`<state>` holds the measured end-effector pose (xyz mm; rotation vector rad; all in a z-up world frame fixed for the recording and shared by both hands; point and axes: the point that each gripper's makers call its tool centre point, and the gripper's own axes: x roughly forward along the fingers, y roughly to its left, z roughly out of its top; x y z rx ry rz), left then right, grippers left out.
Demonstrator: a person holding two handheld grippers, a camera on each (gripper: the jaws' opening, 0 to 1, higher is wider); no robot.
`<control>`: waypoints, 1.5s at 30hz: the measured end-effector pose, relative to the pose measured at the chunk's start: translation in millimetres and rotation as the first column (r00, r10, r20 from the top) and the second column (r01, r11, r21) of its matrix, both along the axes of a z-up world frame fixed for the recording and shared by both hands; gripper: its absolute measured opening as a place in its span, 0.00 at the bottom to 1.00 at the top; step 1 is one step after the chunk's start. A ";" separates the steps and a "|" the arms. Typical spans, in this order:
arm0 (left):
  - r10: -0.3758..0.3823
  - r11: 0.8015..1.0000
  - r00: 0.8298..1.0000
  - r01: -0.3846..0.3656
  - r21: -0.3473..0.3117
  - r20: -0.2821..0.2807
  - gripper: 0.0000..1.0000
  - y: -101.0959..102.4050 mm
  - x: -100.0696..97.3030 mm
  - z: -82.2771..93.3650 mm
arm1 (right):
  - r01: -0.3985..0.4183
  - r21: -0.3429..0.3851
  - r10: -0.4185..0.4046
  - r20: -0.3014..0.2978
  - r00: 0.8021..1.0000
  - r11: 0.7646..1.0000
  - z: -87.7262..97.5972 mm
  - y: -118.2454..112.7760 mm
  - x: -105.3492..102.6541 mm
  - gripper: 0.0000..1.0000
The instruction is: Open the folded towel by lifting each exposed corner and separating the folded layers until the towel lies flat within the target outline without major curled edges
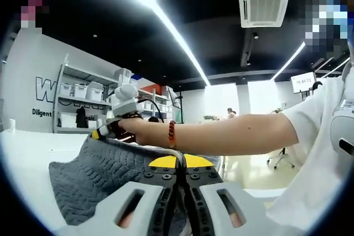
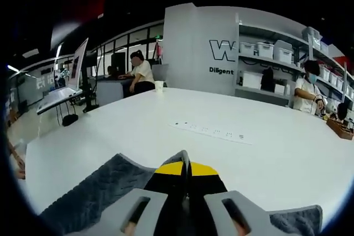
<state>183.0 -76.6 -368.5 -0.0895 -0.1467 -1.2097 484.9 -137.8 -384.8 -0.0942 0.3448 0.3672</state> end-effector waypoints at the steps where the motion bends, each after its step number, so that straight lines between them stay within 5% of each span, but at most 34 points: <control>1: 0.001 1.000 1.000 -0.001 -0.001 0.001 0.00 0.4 -0.2 0.0 | 0.000 0.001 0.000 0.000 1.000 1.000 0.2 0.0 -0.2 0.00; 31: -0.013 1.000 1.000 0.013 0.019 0.000 0.00 14.5 1.7 10.2 | -0.020 0.010 0.020 0.019 1.000 1.000 12.2 7.8 -4.5 0.00; 45: 0.000 0.996 0.998 -0.005 0.094 0.060 0.00 28.6 2.3 5.6 | -0.034 0.010 0.034 0.024 0.999 0.999 12.6 13.5 -13.8 0.00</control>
